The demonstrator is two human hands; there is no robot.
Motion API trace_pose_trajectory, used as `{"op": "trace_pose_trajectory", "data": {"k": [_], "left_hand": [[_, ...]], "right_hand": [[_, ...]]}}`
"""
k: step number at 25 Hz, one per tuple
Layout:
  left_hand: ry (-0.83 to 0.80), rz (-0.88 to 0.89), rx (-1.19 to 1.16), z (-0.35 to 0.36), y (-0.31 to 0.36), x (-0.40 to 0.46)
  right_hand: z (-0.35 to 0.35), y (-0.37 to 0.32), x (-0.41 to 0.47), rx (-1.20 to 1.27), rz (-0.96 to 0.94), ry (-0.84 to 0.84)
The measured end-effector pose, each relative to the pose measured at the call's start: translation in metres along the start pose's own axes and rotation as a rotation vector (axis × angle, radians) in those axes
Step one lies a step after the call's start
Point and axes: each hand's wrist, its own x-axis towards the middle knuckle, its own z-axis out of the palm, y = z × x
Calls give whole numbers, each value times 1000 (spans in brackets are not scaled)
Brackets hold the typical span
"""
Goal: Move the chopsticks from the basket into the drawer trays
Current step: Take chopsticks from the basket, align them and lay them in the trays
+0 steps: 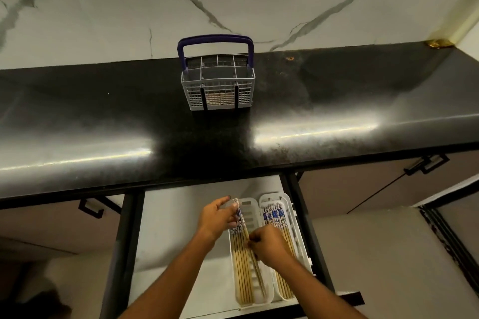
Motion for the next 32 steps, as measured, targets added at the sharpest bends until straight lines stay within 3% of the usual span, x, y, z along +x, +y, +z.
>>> {"op": "trace_pose_trajectory", "data": {"k": [5,13,32], "left_hand": [[43,-147,-36,-3,-24,3],[46,-211,-139,-4,-41,10],[56,-221,-182,-7,-50,19]], "right_hand": [[23,4,13,-252,159,163],[43,-5,33,-548,197,158],[62,-5,43,-629,127,121]]}}
